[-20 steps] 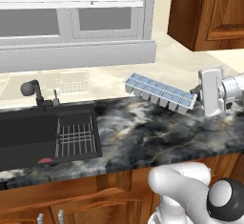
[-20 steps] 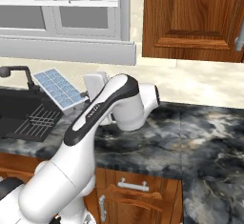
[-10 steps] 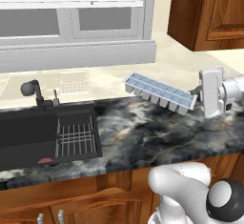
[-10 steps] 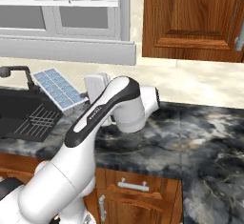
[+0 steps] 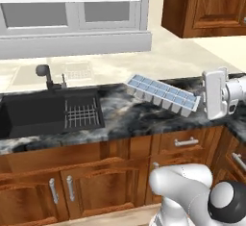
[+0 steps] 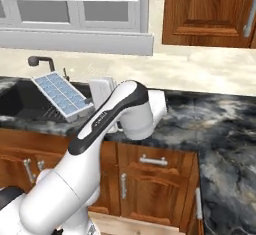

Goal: The ice cube tray has been filled with water. Take the tray and place it in the freezer to make ice. Close the freezer door after placing the tray.

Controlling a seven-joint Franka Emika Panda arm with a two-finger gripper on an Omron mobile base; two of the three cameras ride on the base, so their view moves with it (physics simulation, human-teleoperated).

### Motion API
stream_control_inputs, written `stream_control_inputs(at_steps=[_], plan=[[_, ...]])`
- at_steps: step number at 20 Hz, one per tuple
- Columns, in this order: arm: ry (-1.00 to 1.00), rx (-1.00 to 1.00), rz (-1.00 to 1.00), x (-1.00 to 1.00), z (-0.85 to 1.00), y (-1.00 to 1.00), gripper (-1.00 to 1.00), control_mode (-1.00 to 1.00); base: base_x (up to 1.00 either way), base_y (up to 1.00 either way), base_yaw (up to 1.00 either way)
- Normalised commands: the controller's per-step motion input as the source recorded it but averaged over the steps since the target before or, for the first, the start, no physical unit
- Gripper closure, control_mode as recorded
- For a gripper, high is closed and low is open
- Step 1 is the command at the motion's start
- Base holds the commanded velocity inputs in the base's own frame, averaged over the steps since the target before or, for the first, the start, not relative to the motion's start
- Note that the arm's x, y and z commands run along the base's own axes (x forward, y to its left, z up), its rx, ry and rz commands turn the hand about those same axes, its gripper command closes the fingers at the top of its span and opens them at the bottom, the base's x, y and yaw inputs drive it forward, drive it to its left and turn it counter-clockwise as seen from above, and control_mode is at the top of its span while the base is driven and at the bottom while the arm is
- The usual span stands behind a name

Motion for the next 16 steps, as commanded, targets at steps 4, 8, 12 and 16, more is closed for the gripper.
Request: stream_control_inputs(at_steps=[4, 8, 12, 16], plan=[[0.00, 0.00, 0.00, 0.00, 0.00, 0.00, 1.00, 1.00, -0.42, 0.83, 0.09], [0.00, 0.00, 0.00, 0.00, 0.00, 0.00, 1.00, 1.00, 0.07, 0.76, 0.52], [0.00, 0.00, 0.00, 0.00, 0.00, 0.00, 1.00, 1.00, 0.23, 0.62, 0.64], [0.00, 0.00, 0.00, 0.00, 0.00, 0.00, 1.00, 1.00, 0.16, 0.47, 0.67]])
